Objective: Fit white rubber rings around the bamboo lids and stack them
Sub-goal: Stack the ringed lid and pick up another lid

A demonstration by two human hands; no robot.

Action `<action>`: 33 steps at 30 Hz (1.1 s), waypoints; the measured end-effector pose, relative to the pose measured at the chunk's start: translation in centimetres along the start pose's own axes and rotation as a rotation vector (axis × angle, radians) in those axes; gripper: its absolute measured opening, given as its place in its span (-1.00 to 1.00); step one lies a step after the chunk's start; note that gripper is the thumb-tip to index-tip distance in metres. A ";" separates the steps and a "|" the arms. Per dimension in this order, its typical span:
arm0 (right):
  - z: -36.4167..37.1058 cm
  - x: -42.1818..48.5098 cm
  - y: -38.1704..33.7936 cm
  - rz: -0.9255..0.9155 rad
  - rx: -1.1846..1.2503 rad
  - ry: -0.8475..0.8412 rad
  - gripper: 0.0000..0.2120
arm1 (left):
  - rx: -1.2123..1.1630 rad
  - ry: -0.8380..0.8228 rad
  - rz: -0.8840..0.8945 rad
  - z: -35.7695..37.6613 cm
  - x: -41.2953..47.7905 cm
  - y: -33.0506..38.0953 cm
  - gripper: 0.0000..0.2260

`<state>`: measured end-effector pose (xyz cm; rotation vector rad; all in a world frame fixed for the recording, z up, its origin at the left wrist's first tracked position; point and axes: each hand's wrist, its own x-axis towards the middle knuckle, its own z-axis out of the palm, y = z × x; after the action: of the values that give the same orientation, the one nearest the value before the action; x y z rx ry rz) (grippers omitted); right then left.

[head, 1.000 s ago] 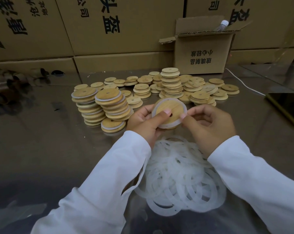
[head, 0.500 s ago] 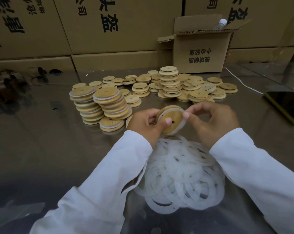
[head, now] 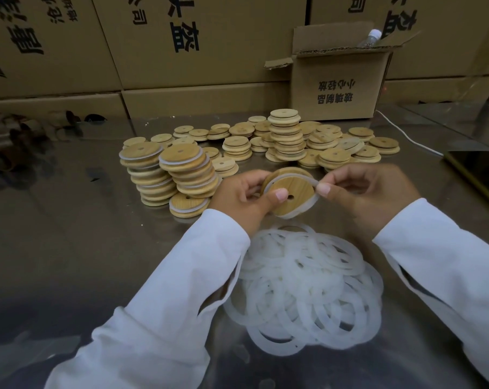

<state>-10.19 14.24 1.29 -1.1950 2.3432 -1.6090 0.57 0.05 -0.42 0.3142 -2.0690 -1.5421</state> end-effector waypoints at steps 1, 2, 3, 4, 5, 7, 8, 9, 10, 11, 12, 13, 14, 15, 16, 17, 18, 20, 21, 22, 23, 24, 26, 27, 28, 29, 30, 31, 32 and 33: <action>0.0 0.0 0.0 -0.004 0.001 -0.006 -0.83 | -0.008 0.004 -0.001 0.0 0.0 0.0 -0.85; 0.0 0.0 0.0 -0.006 0.006 -0.009 -0.83 | -0.020 0.005 -0.007 -0.1 0.0 0.0 -0.85; 0.0 0.0 0.0 -0.004 0.017 -0.011 -0.83 | -0.031 0.005 -0.016 0.0 0.0 0.0 -0.85; 0.1 0.0 0.0 0.003 0.033 -0.015 -0.84 | -0.039 0.006 -0.025 0.0 -0.1 0.0 -0.86; 0.2 -0.1 0.1 0.016 0.052 -0.019 -0.84 | -0.042 0.008 -0.032 0.0 -0.1 -0.1 -0.87; 0.4 -0.2 0.2 0.038 0.098 -0.015 -0.87 | -0.052 0.017 -0.036 0.2 -0.2 -0.2 -0.87; 0.5 -0.2 0.2 0.043 0.130 -0.006 -0.88 | -0.058 0.026 -0.038 0.2 -0.2 -0.3 -0.87; 0.6 -0.2 0.1 0.047 0.167 0.004 -0.88 | -0.062 0.036 -0.041 0.3 -0.2 -0.4 -0.88; 0.6 -0.2 0.1 0.051 0.197 0.018 -0.89 | -0.064 0.047 -0.047 0.4 -0.2 -0.4 -0.89; 0.7 -0.2 0.0 0.054 0.211 0.037 -0.89 | -0.065 0.060 -0.057 0.5 -0.2 -0.4 -0.90; 0.9 -0.3 0.1 0.052 0.208 0.065 -0.89 | -0.066 0.076 -0.067 0.6 -0.2 -0.5 -0.91; 1.1 -0.3 0.2 0.044 0.194 0.099 -0.88 | -0.068 0.094 -0.078 0.8 -0.2 -0.5 -0.92; 1.4 -0.4 0.3 0.034 0.178 0.131 -0.87 | -0.076 0.110 -0.088 0.9 -0.2 -0.5 -0.93; 1.8 -0.5 0.4 0.027 0.165 0.153 -0.88 | -0.094 0.122 -0.100 1.1 -0.2 -0.5 -0.94; 2.2 -0.6 0.4 0.028 0.155 0.162 -0.90 | -0.119 0.134 -0.113 1.2 -0.2 -0.5 -0.94; 2.6 -0.7 0.5 0.032 0.146 0.160 -0.90 | -0.144 0.145 -0.121 1.3 -0.2 -0.4 -0.94; 2.8 -0.8 0.6 0.036 0.136 0.155 -0.89 | -0.163 0.153 -0.127 1.4 -0.1 -0.4 -0.95; 3.0 -0.7 0.7 0.034 0.109 0.172 -0.89 | -0.206 0.148 -0.144 1.6 -0.1 -0.3 -0.97; 2.9 -0.6 0.8 0.031 0.096 0.191 -0.89 | -0.231 0.139 -0.153 1.6 -0.1 -0.3 -0.97; 2.8 -0.6 0.8 0.028 0.084 0.211 -0.89 | -0.251 0.129 -0.160 1.7 -0.1 -0.3 -0.97; 2.7 -0.5 0.8 0.026 0.071 0.229 -0.87 | -0.260 0.120 -0.163 1.7 -0.1 -0.3 -0.96; 2.6 -0.5 0.8 0.024 0.053 0.242 -0.87 | -0.260 0.114 -0.166 1.8 -0.1 -0.3 -0.96; 2.6 -0.5 0.8 0.022 0.015 0.256 -0.86 | -0.244 0.105 -0.166 1.9 -0.2 -0.3 -0.93; 2.5 -0.6 0.8 0.023 0.003 0.257 -0.86 | -0.232 0.102 -0.163 1.9 -0.2 -0.4 -0.92; 2.4 -0.6 0.8 0.026 -0.008 0.252 -0.85 | -0.218 0.100 -0.158 1.9 -0.2 -0.4 -0.91; 2.4 -0.5 0.8 0.030 -0.019 0.244 -0.84 | -0.207 0.096 -0.153 1.9 -0.2 -0.5 -0.91; 2.3 -0.5 0.8 0.037 -0.026 0.232 -0.83 | -0.201 0.090 -0.146 1.8 -0.2 -0.5 -0.90; 2.1 -0.5 0.8 0.045 -0.024 0.220 -0.83 | -0.195 0.082 -0.135 1.6 -0.1 -0.5 -0.90; 2.0 -0.4 0.8 0.053 -0.017 0.209 -0.82 | -0.182 0.074 -0.122 1.5 -0.1 -0.5 -0.90; 1.9 -0.3 0.7 0.058 -0.008 0.197 -0.82 | -0.169 0.067 -0.108 1.3 0.0 -0.6 -0.89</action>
<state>-9.52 13.07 -0.28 -1.0012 2.4759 -1.7732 -0.22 0.97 -1.23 0.4143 -1.8835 -1.7332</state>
